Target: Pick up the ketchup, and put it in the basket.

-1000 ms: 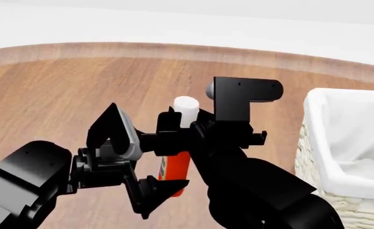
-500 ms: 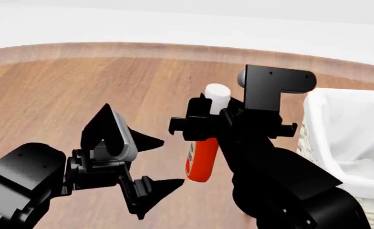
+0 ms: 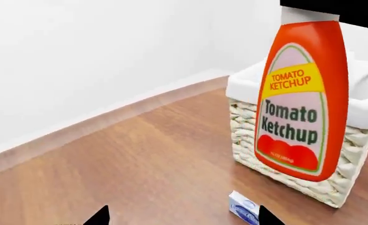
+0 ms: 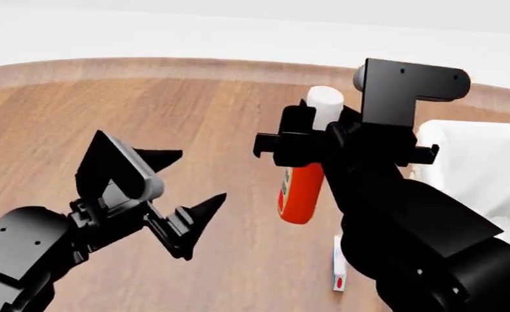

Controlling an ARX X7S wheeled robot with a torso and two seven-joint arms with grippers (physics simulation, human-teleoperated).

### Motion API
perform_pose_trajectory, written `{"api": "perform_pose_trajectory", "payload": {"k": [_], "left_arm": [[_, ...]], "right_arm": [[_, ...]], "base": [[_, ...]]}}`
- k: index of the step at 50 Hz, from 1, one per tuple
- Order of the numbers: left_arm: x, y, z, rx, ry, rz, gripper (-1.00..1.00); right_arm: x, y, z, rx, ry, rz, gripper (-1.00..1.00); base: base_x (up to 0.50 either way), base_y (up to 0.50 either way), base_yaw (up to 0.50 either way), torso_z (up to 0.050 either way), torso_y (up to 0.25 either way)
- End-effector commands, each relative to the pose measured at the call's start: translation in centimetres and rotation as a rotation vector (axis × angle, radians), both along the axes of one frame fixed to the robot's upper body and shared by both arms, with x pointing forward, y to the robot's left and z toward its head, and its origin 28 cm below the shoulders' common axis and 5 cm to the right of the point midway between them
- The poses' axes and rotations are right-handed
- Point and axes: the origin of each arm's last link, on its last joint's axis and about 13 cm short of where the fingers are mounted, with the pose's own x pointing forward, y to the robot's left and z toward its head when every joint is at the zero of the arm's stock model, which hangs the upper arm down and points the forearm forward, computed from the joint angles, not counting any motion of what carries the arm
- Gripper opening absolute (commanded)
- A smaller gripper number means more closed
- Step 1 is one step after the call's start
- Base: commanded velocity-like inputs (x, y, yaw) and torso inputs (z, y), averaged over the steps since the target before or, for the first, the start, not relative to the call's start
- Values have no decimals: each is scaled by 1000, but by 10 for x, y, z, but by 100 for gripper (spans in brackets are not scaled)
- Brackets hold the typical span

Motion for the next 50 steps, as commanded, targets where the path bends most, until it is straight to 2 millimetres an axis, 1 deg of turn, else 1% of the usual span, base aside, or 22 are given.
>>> {"api": "perform_pose_trajectory", "payload": {"k": [1,3,6,11,12,14,15,18,22,28,33,40,44,50], "left_arm": [[-5,2,-3,-72,-98,284,100],[-6,3,-5,-90,-80,323,100],[-11,4,-7,-89,-107,386,100],[-27,5,-17,-56,-113,380,100],[-29,5,-19,-35,-141,386,100],[-32,7,-22,-29,-142,400,100],[-33,7,-23,-19,-156,413,100],[-36,11,-26,-102,-63,429,100],[-39,16,-34,-73,-92,456,100],[-45,21,-33,-76,-122,503,100],[-51,23,-32,-78,-173,579,100],[-57,27,-36,-76,-188,594,100],[-60,30,-37,-78,-190,599,100],[-63,32,-38,-83,-196,606,100]], "right_arm": [[-2,-10,25,-30,-62,-27,-100],[-1,-12,28,-20,-73,-31,-100],[-1,-17,36,-27,-88,-46,-100],[-2,-23,52,-42,-114,-70,-100],[-2,-24,54,-47,-119,-74,-100],[-4,-27,59,-56,-129,-82,-100],[-4,-27,61,-59,-132,-85,-100],[-6,-32,66,-76,-140,-107,-100],[-8,-38,72,-84,-149,-132,-100],[-12,-48,83,-96,-165,-180,-100],[-15,-57,87,-118,-163,-236,-100],[-21,-70,93,-134,-165,-289,-100],[-23,-81,92,-147,-150,-325,-100],[-26,-89,91,-155,-147,-354,-100]], "base": [[0,0,0,0,0],[0,0,0,0,0],[0,0,0,0,3],[0,0,0,0,0],[0,0,0,0,0],[0,0,0,0,0],[0,0,0,0,0],[0,0,0,0,0],[0,0,0,0,0],[0,0,0,0,0],[0,0,0,0,0],[0,0,0,0,1],[0,0,0,3,0],[0,0,0,0,0]]}}
